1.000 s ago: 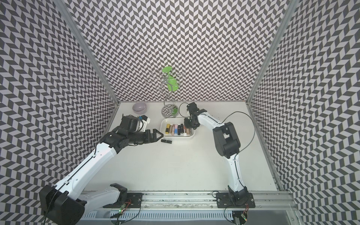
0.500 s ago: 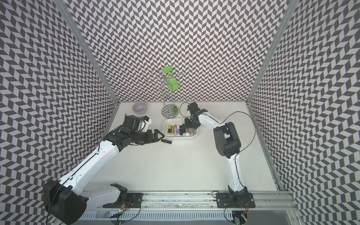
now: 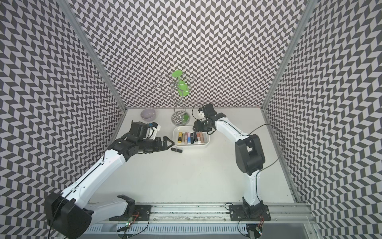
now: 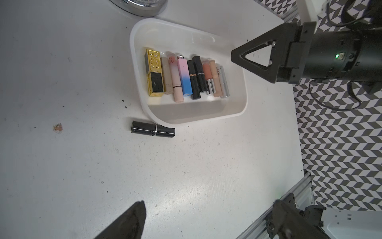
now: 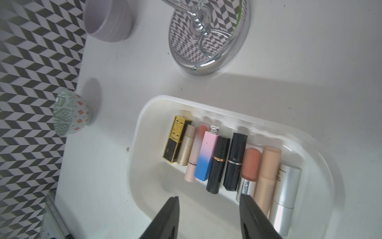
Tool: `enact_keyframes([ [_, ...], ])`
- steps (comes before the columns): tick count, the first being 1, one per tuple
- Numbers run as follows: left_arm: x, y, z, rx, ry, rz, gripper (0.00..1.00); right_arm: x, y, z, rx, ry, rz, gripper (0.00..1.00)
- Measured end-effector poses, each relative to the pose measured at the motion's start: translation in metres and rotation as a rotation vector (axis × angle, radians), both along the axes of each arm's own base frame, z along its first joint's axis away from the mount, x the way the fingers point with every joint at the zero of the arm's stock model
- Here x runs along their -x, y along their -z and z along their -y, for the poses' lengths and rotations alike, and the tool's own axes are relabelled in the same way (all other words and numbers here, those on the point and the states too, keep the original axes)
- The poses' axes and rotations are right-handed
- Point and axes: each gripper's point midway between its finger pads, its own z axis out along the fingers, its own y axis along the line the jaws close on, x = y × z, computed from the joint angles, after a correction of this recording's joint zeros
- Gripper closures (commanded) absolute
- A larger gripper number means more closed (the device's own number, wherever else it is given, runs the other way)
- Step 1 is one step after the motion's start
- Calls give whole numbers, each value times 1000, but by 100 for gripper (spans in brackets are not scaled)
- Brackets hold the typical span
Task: Put the lipstick into the storage box
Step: Place the lipstick in the storage box, then move the lipstick at the center of the board.
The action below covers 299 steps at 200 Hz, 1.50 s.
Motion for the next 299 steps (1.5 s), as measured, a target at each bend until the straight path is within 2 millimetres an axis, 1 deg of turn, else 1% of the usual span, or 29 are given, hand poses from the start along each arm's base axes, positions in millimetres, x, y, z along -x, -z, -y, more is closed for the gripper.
enact_keyframes([
  [25,3,-14,-3,19,-7,42,1,9,-23,-1,-43,-16,26,45],
  [48,4,-26,-5,36,-12,85,1,20,-37,0,-67,-27,38,44],
  [61,5,-29,-5,41,-12,99,1,27,-46,2,-77,-33,50,42],
  [78,4,-28,-5,41,-14,101,1,36,-58,5,-89,-44,72,41],
  [101,3,-21,-7,22,-17,95,1,51,-76,11,-104,-59,106,38],
  [127,2,-9,-11,-17,-15,90,1,74,-86,22,-122,-70,128,37],
  [141,2,2,-13,-50,-7,82,1,87,-85,28,-137,-75,127,36],
  [164,0,22,-16,-103,6,56,1,105,-75,33,-163,-83,97,34],
  [197,0,52,-15,-115,7,-14,1,125,-59,30,-224,-109,34,34],
  [228,9,83,-12,-75,-9,-96,1,143,-50,27,-284,-130,-10,34],
  [244,15,98,-11,-55,-20,-139,1,152,-48,22,-306,-145,-20,33],
  [259,18,109,-10,-25,-36,-178,1,161,-47,14,-319,-172,-26,33],
  [285,20,120,-14,45,-95,-230,3,176,-43,-3,-325,-228,-34,33],
  [289,19,121,-16,58,-108,-239,1,179,-43,-7,-326,-240,-35,33],
  [299,18,124,-21,83,-148,-260,1,184,-44,-15,-331,-264,-32,33],
])
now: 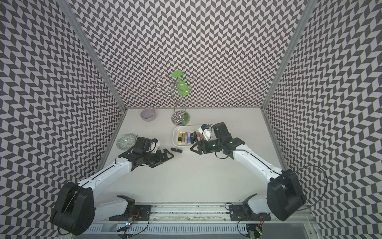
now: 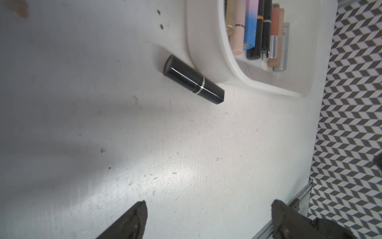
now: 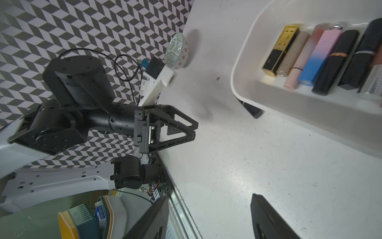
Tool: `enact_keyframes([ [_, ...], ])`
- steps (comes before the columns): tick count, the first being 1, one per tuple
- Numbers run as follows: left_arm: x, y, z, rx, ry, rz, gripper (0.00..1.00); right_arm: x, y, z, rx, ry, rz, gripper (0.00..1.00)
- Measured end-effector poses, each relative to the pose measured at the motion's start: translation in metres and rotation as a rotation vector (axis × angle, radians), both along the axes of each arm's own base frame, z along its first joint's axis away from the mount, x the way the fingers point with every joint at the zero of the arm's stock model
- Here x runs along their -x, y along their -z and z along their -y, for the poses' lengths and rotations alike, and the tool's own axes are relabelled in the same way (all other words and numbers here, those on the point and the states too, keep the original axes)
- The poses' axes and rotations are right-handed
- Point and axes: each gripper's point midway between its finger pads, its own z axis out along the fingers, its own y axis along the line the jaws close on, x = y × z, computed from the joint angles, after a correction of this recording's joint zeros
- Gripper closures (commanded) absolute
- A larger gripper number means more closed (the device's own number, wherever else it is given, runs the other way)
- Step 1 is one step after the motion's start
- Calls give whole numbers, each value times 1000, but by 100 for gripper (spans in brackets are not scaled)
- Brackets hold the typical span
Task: Put the lipstick into the storage box
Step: Move the lipstick at the center of the board.
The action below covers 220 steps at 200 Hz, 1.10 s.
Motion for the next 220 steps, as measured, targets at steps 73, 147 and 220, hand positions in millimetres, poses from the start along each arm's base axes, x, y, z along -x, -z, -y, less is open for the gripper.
enact_keyframes([
  [73,-27,15,-35,54,-232,-152,1,4,3,-17,5,-39,7,32],
  [147,-86,-16,-32,-63,-78,113,1,-2,-2,-13,43,-32,45,31],
  [220,-104,1,0,80,86,221,1,-6,-13,-3,80,-29,84,30],
])
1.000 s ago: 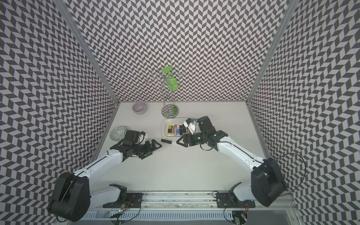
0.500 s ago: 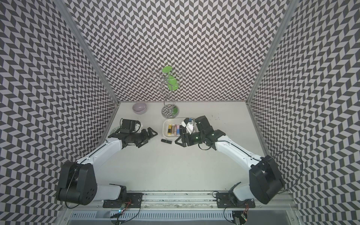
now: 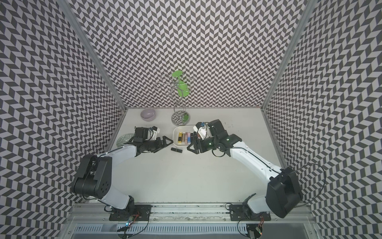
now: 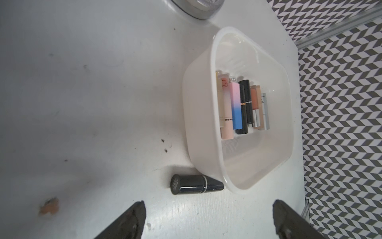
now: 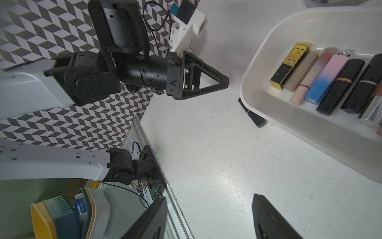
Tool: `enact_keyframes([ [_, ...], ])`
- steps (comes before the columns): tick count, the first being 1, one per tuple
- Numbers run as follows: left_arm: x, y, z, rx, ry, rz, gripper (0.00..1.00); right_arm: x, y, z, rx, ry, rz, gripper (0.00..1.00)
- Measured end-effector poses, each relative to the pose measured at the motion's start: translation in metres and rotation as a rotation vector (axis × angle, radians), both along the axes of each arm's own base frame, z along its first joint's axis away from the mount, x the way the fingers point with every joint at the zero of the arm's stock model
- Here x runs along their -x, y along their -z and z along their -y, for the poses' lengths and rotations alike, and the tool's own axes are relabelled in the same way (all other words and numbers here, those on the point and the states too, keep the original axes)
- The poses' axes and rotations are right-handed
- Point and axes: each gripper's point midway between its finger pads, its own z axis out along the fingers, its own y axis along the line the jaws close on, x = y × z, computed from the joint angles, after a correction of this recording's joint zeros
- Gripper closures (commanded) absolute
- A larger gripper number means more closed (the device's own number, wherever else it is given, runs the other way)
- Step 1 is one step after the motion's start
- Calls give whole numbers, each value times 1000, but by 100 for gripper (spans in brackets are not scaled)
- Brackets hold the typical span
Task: Put the lipstick into the storage box
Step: Move the lipstick at the center of the board.
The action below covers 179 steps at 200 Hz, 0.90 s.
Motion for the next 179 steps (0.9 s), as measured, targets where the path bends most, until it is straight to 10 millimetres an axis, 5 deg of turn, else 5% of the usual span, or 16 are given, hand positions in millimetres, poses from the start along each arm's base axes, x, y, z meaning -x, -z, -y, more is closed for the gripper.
enact_keyframes([
  [74,-8,28,18,88,92,2,1,0,-6,8,22,11,-2,30],
  [179,-2,31,41,140,215,63,1,-1,-11,8,19,19,8,30],
])
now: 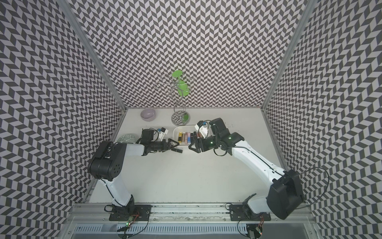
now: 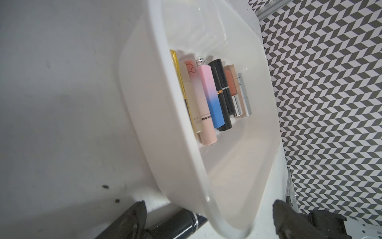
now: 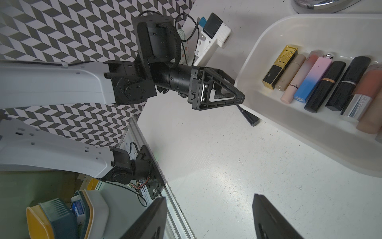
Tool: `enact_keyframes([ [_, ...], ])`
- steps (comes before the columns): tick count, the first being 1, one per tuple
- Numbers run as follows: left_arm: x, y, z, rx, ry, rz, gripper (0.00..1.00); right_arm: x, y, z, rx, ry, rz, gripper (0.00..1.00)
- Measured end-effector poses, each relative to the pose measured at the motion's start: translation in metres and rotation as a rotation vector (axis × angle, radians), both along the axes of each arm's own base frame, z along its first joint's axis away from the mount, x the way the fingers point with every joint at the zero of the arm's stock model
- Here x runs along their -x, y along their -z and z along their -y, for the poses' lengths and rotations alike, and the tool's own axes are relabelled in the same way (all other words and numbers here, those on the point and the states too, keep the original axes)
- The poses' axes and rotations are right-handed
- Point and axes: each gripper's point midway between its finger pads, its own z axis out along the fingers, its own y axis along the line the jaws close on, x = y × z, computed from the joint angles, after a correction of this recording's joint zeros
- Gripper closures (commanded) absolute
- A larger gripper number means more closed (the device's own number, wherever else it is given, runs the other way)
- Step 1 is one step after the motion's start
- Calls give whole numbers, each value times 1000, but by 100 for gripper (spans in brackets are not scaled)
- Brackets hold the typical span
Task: Put the lipstick into the storage box
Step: Move the lipstick at the center of the board.
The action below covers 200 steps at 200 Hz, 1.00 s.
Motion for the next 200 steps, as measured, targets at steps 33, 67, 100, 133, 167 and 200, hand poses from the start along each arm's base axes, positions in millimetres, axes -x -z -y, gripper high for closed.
enact_keyframes([
  [33,21,1,9,-4,32,-4,1,0,0,0,-3,4,-4,30],
  [67,38,2,14,-15,46,-13,1,-1,-1,-1,-9,4,2,30],
  [100,47,4,13,-45,25,-15,1,0,2,-1,-11,5,0,30],
  [133,46,8,13,-142,-14,-14,5,4,3,2,-9,8,3,30],
  [167,37,13,18,-299,-38,17,10,5,0,4,-13,10,14,30],
  [200,32,20,19,-433,-53,50,18,8,-7,6,-22,13,34,30],
])
